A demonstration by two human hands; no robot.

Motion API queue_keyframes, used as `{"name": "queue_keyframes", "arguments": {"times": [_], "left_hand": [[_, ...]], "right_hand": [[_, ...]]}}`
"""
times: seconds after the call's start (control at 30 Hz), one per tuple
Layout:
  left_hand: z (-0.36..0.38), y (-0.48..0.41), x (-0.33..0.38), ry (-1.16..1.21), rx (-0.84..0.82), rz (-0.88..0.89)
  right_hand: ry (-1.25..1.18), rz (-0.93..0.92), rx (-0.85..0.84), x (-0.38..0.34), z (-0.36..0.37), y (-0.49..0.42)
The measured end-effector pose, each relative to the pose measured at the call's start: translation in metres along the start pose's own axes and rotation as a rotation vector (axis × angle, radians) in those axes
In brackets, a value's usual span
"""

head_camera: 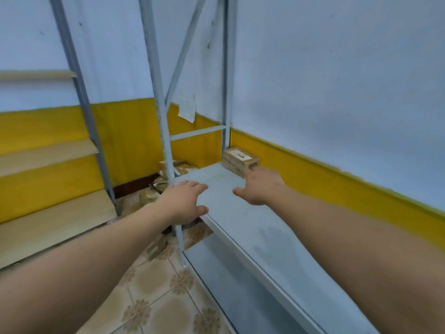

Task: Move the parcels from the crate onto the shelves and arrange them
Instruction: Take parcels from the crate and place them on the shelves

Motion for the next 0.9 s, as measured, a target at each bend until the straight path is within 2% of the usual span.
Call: {"name": "queue_keyframes", "arguments": {"times": [0.23, 0.4, 0.63, 0.9], "left_hand": [[-0.012, 0.029, -0.165, 0.059, -0.018, -0.140], [-0.011, 0.031, -0.257, 0.129, -0.015, -0.236], [0.014, -0.014, -0.350, 0.327, -0.036, -0.348], [0.013, -0.094, -0.432, 0.310, -0.059, -0.452]], "right_hand": [[-0.003, -0.216, 0.005, -0.184, -0.027, -0.082], [-0.040, -0.297, -0.001, -0.275, -0.032, -0.128], [-0.063, -0.401, -0.099, -0.346, -0.012, -0.208], [-0.138, -0.484, -0.212, -0.400, 0.017, -0.332]]}}
Point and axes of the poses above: each hand's wrist, its own y-axis away from the middle knuckle, its own z-axis out of the palm, x = y × z, the point moved 10 cm from there along -y, towards the middle knuckle, and after that the axes turned 6 degrees about y, right-handed, at the moved point
